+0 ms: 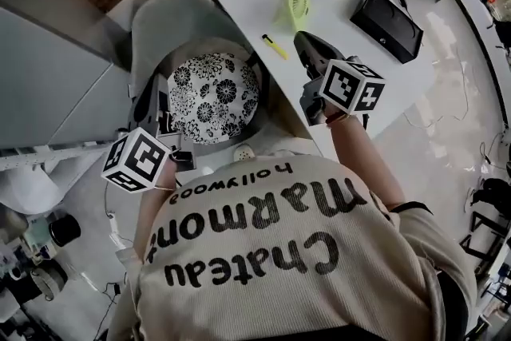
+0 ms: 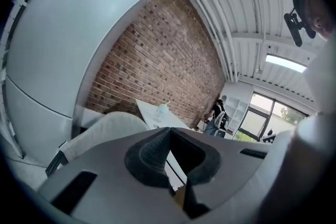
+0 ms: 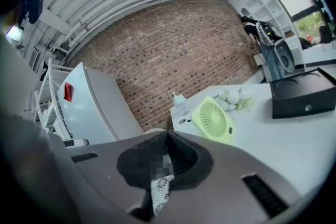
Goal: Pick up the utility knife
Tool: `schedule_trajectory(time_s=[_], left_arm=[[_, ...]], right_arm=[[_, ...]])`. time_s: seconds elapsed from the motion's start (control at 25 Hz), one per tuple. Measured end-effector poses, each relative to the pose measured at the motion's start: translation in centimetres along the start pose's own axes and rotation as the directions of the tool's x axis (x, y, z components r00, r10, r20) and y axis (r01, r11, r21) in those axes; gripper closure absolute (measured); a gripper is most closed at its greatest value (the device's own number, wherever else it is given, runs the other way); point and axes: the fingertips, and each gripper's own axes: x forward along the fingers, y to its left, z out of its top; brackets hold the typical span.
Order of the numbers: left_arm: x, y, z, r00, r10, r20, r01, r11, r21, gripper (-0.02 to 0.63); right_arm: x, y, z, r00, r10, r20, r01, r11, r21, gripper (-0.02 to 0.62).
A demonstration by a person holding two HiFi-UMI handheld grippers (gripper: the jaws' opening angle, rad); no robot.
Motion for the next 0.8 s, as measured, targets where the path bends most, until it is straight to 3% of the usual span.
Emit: schedule_trajectory(time_s=[0.36, 0.8], left_arm=[[2.9, 2.7, -0.5, 0.999, -0.017, -0.047, 0.015, 0.999, -0.034, 0.604], [2.9, 5.0, -0.1, 0.995, 0.098, -0.038, -0.100, 0.992, -0.071, 0.604]], right_arm=[[3.1, -2.8, -4.1, 0.988, -0.097, -0.122, 0.095, 0.995, -0.026, 0.592], [7.5, -6.0, -7.5, 0.949, -0.123, -0.292, 0.102, 0.991, -0.087, 0.587]])
